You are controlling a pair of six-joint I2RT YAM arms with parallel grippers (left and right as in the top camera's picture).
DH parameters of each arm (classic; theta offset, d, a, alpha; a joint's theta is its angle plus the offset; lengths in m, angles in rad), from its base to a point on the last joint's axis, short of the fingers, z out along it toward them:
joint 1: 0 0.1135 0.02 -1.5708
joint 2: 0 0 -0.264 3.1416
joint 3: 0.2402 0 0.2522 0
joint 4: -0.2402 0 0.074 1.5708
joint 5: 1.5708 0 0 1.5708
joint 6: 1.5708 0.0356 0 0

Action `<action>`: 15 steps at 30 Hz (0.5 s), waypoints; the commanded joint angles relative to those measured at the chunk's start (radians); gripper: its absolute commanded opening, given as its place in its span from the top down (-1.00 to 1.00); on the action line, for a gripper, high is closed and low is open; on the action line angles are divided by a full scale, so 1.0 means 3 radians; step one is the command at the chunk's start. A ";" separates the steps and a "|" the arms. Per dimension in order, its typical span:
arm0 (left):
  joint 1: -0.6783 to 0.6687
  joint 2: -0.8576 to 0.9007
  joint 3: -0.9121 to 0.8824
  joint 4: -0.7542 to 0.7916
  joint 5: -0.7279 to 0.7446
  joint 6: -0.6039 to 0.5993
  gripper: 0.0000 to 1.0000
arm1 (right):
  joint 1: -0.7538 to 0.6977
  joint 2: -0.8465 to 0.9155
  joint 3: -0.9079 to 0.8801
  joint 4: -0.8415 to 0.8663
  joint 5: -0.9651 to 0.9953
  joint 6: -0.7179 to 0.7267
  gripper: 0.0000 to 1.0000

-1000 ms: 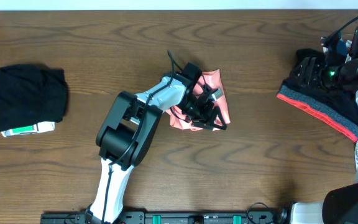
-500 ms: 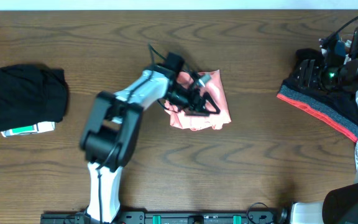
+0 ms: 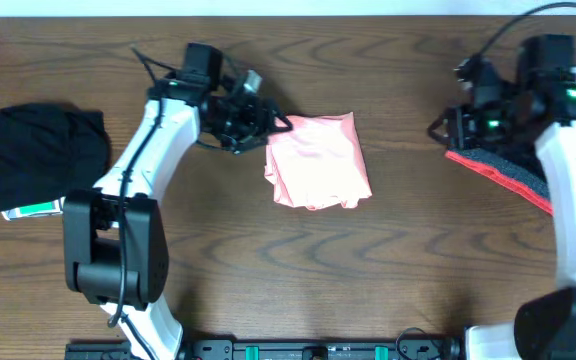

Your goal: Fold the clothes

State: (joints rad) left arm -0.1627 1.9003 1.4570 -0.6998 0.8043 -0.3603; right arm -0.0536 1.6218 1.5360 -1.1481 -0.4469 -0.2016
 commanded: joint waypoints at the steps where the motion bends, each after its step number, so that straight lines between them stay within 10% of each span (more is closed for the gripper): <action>1: -0.0029 -0.0015 0.0011 -0.0038 -0.0228 -0.0015 -0.38 | 0.0228 0.0272 -0.0010 0.0064 0.0106 -0.0117 0.28; 15: -0.0404 -0.0011 -0.0408 0.0089 -0.1153 0.0097 -0.38 | 0.1044 0.1456 -0.0010 0.0813 -0.0094 0.0206 0.46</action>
State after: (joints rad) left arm -0.2947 1.9003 1.3651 -0.6674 0.6201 -0.3367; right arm 0.2180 2.0251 1.5352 -0.9260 -0.4458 -0.1768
